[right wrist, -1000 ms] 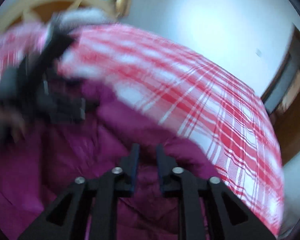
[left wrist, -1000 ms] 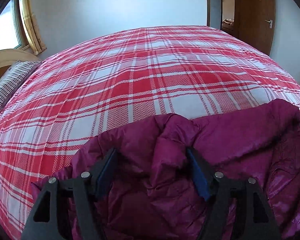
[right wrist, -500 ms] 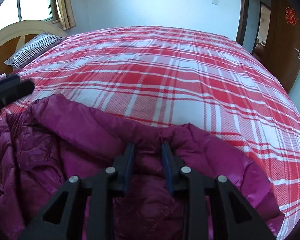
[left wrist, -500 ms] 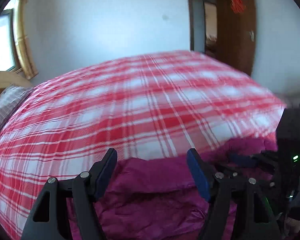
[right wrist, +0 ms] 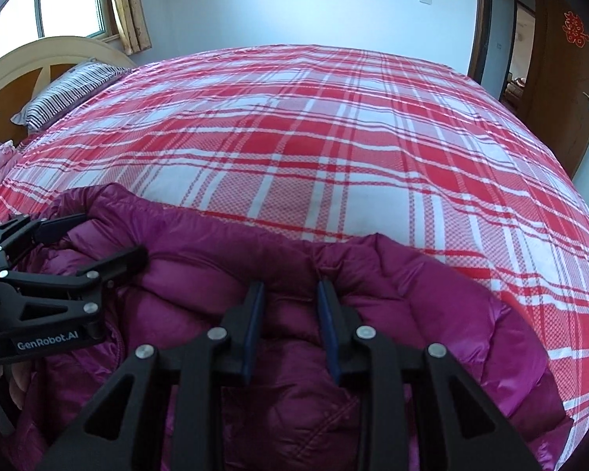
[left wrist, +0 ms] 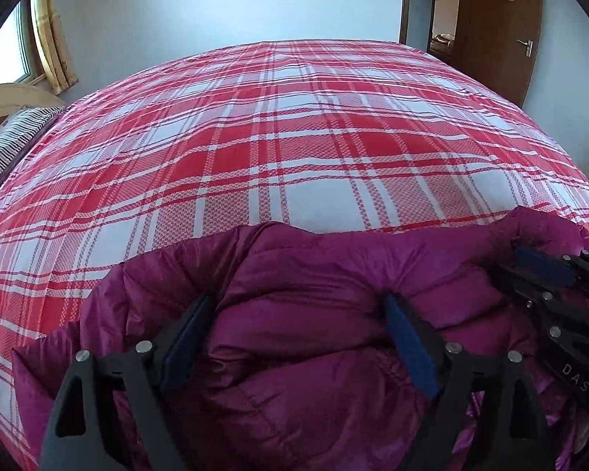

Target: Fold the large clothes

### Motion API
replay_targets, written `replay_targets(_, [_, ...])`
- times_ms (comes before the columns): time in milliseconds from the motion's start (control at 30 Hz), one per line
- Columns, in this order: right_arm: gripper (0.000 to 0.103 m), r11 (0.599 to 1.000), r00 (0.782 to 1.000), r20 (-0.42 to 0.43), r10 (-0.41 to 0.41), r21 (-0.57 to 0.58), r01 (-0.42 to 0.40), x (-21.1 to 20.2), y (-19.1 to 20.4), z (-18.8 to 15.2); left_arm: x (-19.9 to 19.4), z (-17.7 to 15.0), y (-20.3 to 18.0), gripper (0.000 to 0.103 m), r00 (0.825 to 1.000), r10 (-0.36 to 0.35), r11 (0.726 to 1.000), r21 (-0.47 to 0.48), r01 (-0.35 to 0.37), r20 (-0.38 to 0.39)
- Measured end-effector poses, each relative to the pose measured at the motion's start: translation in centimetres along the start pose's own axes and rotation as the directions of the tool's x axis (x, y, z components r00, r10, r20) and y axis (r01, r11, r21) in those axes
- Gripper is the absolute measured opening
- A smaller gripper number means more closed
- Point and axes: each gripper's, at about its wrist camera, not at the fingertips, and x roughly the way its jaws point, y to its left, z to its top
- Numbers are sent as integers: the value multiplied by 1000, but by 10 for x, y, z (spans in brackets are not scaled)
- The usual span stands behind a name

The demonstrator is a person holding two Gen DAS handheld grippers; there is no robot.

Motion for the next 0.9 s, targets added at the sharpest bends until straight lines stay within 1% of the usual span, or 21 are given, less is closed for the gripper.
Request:
replay_targets(300, [31, 1000, 1000, -11, -23, -17, 23, 3, 4, 0, 3, -1, 1, 92, 1000, 11, 1000, 4, -11, -2])
replay_targets(900, [31, 1000, 1000, -14, -15, -5, 15, 5, 3, 1, 5, -2, 1, 93, 1000, 14, 1000, 7, -14, -3])
